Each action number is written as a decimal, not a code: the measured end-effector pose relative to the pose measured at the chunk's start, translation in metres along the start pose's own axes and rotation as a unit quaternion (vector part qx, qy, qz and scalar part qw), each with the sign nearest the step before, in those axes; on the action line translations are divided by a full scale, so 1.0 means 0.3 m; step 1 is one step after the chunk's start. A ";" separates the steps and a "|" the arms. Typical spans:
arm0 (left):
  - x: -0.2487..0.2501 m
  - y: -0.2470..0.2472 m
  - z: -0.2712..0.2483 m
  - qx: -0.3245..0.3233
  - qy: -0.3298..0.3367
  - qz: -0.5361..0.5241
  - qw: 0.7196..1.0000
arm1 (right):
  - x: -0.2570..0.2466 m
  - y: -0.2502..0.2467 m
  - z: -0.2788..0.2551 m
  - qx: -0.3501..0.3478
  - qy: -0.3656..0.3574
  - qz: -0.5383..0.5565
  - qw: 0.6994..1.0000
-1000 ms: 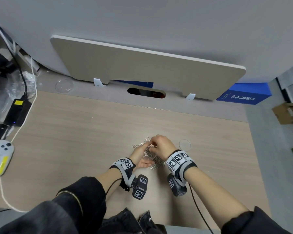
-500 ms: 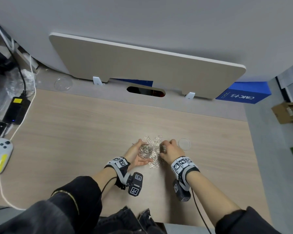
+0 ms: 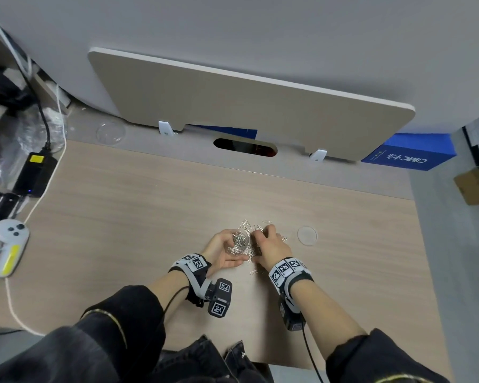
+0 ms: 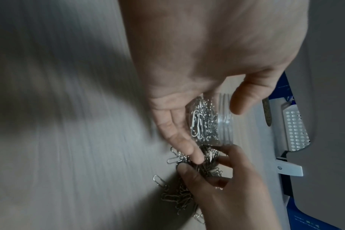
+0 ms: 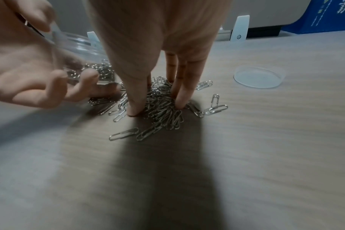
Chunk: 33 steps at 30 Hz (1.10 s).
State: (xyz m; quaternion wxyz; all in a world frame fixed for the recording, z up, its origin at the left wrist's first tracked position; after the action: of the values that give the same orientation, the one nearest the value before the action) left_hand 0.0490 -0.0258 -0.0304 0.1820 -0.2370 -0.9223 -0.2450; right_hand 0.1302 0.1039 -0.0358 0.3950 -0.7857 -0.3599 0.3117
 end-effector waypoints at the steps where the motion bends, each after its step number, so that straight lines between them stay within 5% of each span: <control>1: 0.001 -0.001 -0.002 -0.002 0.002 0.001 1.000 | -0.002 -0.003 0.005 0.009 0.002 0.004 1.000; 16: 0.010 -0.010 -0.028 0.014 0.012 0.056 0.998 | 0.026 -0.002 0.040 0.050 0.060 0.100 0.992; 19: 0.011 -0.006 -0.030 0.019 0.013 0.070 0.997 | 0.059 -0.032 0.037 0.076 0.092 0.235 0.965; 22: 0.013 0.014 -0.033 0.019 0.015 0.083 0.996 | 0.064 -0.062 0.013 0.056 0.118 0.413 0.901; 27: 0.015 0.089 -0.034 0.016 0.038 0.119 0.992 | -0.009 -0.128 -0.016 -0.030 0.051 0.493 0.868; 33: 0.004 0.135 -0.025 0.000 0.051 0.142 0.989 | -0.034 -0.145 -0.026 -0.010 0.016 0.329 0.944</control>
State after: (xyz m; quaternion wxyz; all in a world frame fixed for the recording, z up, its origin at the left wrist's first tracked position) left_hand 0.0711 0.0016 -0.0090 0.2617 -0.3530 -0.8689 -0.2280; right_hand 0.1168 0.1113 0.0070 0.2683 -0.8690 -0.0781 0.4083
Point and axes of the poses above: each hand's wrist, its own z-axis towards the middle knuckle, its own y-axis out of the palm, x = y × z, the point moved 4 cm from there along z, towards the middle knuckle
